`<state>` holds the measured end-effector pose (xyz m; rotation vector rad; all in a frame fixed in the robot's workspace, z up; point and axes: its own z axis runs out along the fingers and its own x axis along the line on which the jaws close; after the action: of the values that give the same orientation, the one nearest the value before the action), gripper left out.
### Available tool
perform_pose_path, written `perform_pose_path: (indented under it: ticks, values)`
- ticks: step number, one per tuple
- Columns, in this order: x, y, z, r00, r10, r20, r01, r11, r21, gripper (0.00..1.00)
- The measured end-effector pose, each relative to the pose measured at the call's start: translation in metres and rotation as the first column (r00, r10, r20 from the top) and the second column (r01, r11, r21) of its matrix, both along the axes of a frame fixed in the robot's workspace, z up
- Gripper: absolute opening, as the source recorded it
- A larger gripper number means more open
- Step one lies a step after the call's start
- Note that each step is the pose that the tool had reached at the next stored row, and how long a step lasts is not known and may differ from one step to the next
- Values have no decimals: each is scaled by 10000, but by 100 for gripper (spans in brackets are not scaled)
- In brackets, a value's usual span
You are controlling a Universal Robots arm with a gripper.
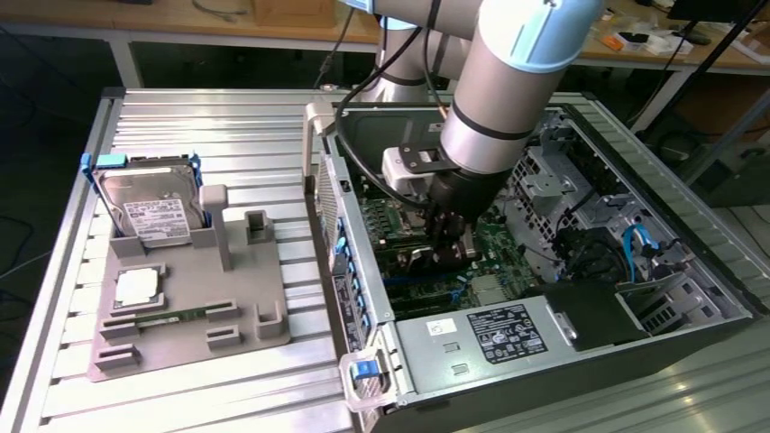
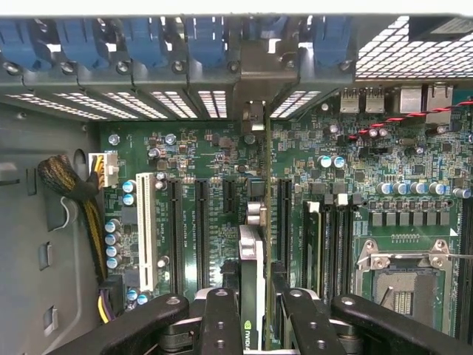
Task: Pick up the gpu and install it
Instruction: 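Insert the gpu into the slot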
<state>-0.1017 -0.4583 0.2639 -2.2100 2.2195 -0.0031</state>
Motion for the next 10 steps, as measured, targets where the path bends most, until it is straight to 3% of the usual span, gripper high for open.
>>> perform_pose_path:
  ticks: [10]
  values:
    - [-1, 15, -13, 10000, 0, -1, 0, 10000, 2, 27]
